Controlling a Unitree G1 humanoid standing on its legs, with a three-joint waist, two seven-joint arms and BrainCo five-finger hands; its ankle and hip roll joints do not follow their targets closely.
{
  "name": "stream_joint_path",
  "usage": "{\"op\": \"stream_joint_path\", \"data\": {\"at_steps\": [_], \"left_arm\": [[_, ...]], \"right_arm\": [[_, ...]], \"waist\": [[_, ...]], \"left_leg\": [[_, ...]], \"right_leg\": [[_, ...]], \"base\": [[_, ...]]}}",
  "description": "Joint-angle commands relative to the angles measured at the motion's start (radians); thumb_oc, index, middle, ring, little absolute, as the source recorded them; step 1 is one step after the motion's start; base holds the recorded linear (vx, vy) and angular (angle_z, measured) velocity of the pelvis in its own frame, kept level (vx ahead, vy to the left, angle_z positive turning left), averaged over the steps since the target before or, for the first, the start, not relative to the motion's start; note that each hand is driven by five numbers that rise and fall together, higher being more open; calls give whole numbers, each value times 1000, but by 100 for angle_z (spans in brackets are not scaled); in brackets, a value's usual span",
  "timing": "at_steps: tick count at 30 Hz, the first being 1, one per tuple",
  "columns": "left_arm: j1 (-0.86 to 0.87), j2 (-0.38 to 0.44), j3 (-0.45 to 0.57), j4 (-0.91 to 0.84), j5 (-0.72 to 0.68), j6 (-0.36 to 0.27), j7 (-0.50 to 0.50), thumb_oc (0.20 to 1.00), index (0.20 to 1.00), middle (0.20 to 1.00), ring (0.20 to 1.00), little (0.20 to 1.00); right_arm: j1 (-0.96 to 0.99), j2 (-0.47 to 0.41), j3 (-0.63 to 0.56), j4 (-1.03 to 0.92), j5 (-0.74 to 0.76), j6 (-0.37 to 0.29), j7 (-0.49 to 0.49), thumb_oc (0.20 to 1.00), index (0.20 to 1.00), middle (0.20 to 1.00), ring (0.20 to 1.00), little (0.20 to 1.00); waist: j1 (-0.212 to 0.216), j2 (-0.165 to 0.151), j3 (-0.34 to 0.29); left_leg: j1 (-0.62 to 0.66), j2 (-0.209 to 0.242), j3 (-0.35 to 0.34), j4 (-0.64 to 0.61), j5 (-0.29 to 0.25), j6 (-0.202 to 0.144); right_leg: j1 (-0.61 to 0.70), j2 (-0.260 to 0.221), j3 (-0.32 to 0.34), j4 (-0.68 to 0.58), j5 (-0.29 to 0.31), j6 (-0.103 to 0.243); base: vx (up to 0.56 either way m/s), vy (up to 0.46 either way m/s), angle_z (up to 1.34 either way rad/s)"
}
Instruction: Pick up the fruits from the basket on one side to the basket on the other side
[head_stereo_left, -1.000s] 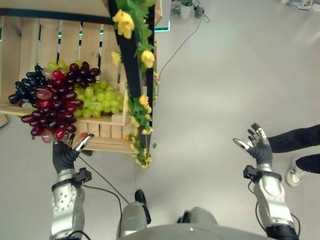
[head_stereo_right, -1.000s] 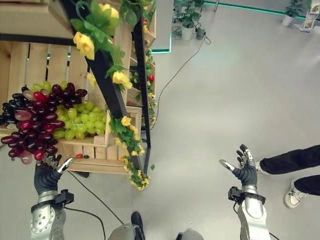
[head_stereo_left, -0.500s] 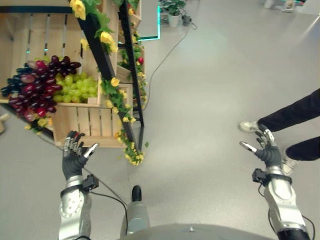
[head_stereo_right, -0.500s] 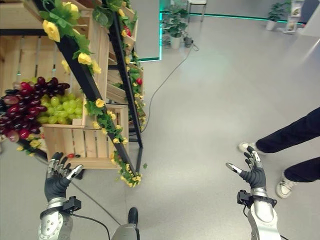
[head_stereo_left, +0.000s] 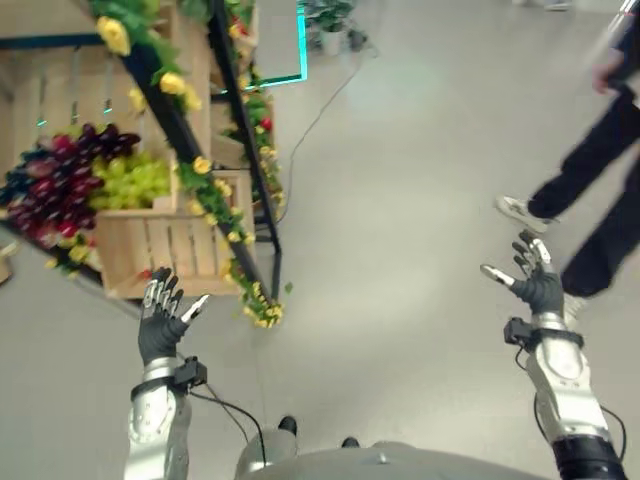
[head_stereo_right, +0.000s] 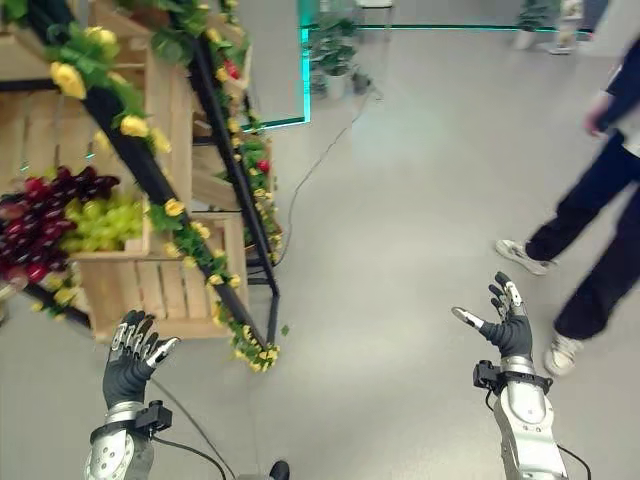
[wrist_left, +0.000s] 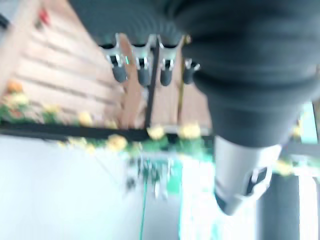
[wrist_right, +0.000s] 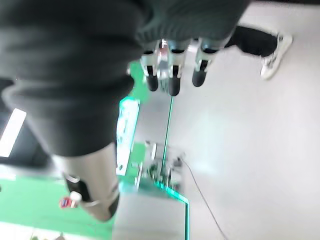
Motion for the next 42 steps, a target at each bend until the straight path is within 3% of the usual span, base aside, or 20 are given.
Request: {"op": "stream_joint_path", "data": {"at_steps": [1, 7, 8, 11, 12, 13, 14, 16, 17, 23, 26, 31, 32, 33, 35, 37, 38, 40, 41, 42], "left_arm": [[-6, 49, 18, -75, 10, -52, -30, 1000, 1000, 1000, 1000, 1000], [-13, 99, 22, -101, 24, -59, -75, 1000, 1000, 1000, 1000, 1000], [-20, 111, 21, -102, 30, -57, -89, 1000, 1000, 1000, 1000, 1000], [-28, 117, 19, -102, 39, -59, -94, 1000, 1000, 1000, 1000, 1000], [-44, 131, 19, -126, 42, -62, -91, 1000, 1000, 1000, 1000, 1000], [-47, 132, 20, -126, 42, -62, -90, 1000, 1000, 1000, 1000, 1000], [-60, 146, 23, -139, 42, -65, -85, 1000, 1000, 1000, 1000, 1000], [-67, 149, 27, -144, 46, -62, -77, 1000, 1000, 1000, 1000, 1000], [-71, 151, 26, -146, 52, -58, -73, 1000, 1000, 1000, 1000, 1000], [-122, 150, 30, -119, 69, -59, -43, 1000, 1000, 1000, 1000, 1000], [-166, 153, 24, -111, 56, -60, -21, 1000, 1000, 1000, 1000, 1000], [-201, 143, 19, -102, 36, -63, 5, 1000, 1000, 1000, 1000, 1000], [-204, 136, 21, -94, 30, -63, 13, 1000, 1000, 1000, 1000, 1000], [-204, 131, 19, -95, 23, -62, 17, 1000, 1000, 1000, 1000, 1000], [-203, 129, 18, -97, 25, -62, 28, 1000, 1000, 1000, 1000, 1000], [-189, 108, 10, -98, 23, -55, 48, 1000, 1000, 1000, 1000, 1000], [-189, 108, 10, -98, 24, -55, 48, 1000, 1000, 1000, 1000, 1000], [-180, 101, 7, -98, 25, -59, 50, 1000, 1000, 1000, 1000, 1000], [-181, 103, 1, -97, 37, -61, 57, 1000, 1000, 1000, 1000, 1000], [-182, 103, 0, -96, 38, -61, 59, 1000, 1000, 1000, 1000, 1000]], "right_arm": [[-18, -52, -58, -52, 5, -71, 0, 1000, 1000, 1000, 1000, 1000], [12, -51, -83, -71, 5, -71, 25, 1000, 1000, 1000, 1000, 1000], [24, -55, -109, -71, 0, -72, 27, 1000, 1000, 1000, 1000, 1000], [4, -57, -119, -72, -14, -69, 23, 1000, 1000, 1000, 1000, 1000], [-37, -61, -123, -75, -30, -72, 1, 1000, 1000, 1000, 1000, 1000], [-39, -60, -123, -75, -30, -72, 0, 1000, 1000, 1000, 1000, 1000], [-62, -52, -109, -74, -46, -72, -16, 1000, 1000, 1000, 1000, 1000], [-72, -46, -94, -69, -62, -67, -27, 1000, 1000, 1000, 1000, 1000], [-76, -44, -90, -66, -72, -62, -30, 1000, 1000, 1000, 1000, 1000], [-54, -36, -88, -79, -73, -58, -13, 1000, 1000, 1000, 1000, 1000], [-55, -45, -90, -87, -50, -70, -27, 1000, 1000, 1000, 1000, 1000], [-54, -38, -82, -96, -31, -72, -31, 1000, 1000, 1000, 1000, 1000], [-50, -39, -70, -107, -29, -72, -18, 1000, 1000, 1000, 1000, 1000], [-49, -42, -66, -115, -29, -73, -18, 1000, 1000, 1000, 1000, 1000], [-52, -44, -61, -114, -19, -74, -22, 1000, 1000, 1000, 1000, 1000], [-51, -42, -53, -101, -18, -69, -40, 1000, 1000, 1000, 1000, 1000], [-52, -41, -53, -101, -18, -69, -40, 1000, 1000, 1000, 1000, 1000], [-37, -34, -64, -93, -24, -75, -44, 1000, 1000, 1000, 1000, 1000], [-36, -36, -60, -80, -35, -77, -51, 1000, 1000, 1000, 1000, 1000], [-36, -36, -61, -79, -35, -78, -52, 1000, 1000, 1000, 1000, 1000]], "waist": [[-46, 28, -47], [-104, 35, -63], [-131, 40, -64], [-135, 43, -57], [-120, 49, -39], [-112, 46, -40], [-77, 51, -33], [-45, 52, -35], [-50, 50, -33], [-88, 27, -58], [-109, 30, -74], [-126, 27, -70], [-117, 9, -64], [-112, -12, -52], [-102, -19, -39], [-71, -29, -27], [-71, -34, -31], [-53, -37, -34], [-36, -35, -34], [-35, -38, -36]], "left_leg": [[-66, -14, 75, 107, -106, 28], [-44, -28, 155, 95, -150, 60], [-36, -25, 197, 97, -171, 77], [-40, -15, 279, 97, -178, 91], [-33, 22, 388, 104, -196, 95], [-38, 22, 397, 104, -191, 94], [-15, 60, 490, 96, -199, 88], [14, 79, 527, 97, -222, 81], [21, 84, 536, 101, -221, 82], [39, 95, 535, 134, -238, 75], [44, 128, 536, 174, -221, 46], [26, 209, 532, 331, -119, -36], [-7, 249, 500, 475, -41, -68], [-41, 259, 493, 549, 0, -64], [-64, 241, 443, 618, -6, -65], [-148, 119, 314, 602, -56, -32], [-151, 112, 316, 595, -48, -29], [-193, 78, 251, 429, -98, 9], [-222, 50, 174, 352, -105, 12], [-221, 47, 177, 341, -96, 13]], "right_leg": [[-27, -37, 25, -83, 39, 118], [-95, -34, 174, -60, 71, 139], [-120, -31, 221, -55, 83, 154], [-170, -36, 259, -53, 114, 179], [-213, -80, 154, -45, 121, 198], [-222, -79, 162, -44, 127, 197], [-233, -146, -52, -28, 121, 196], [-225, -193, -218, -15, 108, 195], [-239, -205, -229, 9, 111, 194], [-215, -161, -158, -7, 97, 191], [-177, -122, -146, -47, 91, 182], [-131, -69, -151, -61, 61, 138], [-81, -40, -134, -91, 45, 110], [-65, -32, -130, -109, 60, 85], [-43, -19, -103, -126, 62, 70], [-25, -14, -34, -136, 73, 73], [-31, -21, -35, -137, 76, 74], [-25, -26, 8, -134, 80, 100], [-19, -23, 40, -129, 77, 111], [-23, -27, 42, -129, 80, 111]], "base": [[-40, 135, -46], [-36, 92, -126], [-36, 63, -101], [-114, 41, -136], [-117, -54, -148], [-167, -139, -234], [-33, -116, -215], [17, -153, -209], [6, -112, -171], [113, -177, -44], [156, -239, -12], [173, -264, -3], [120, -339, -21], [171, -375, -21], [67, -123, -41], [73, -17, -84], [107, 40, -67], [186, 123, -75], [137, 121, -67], [145, 93, -109]]}}
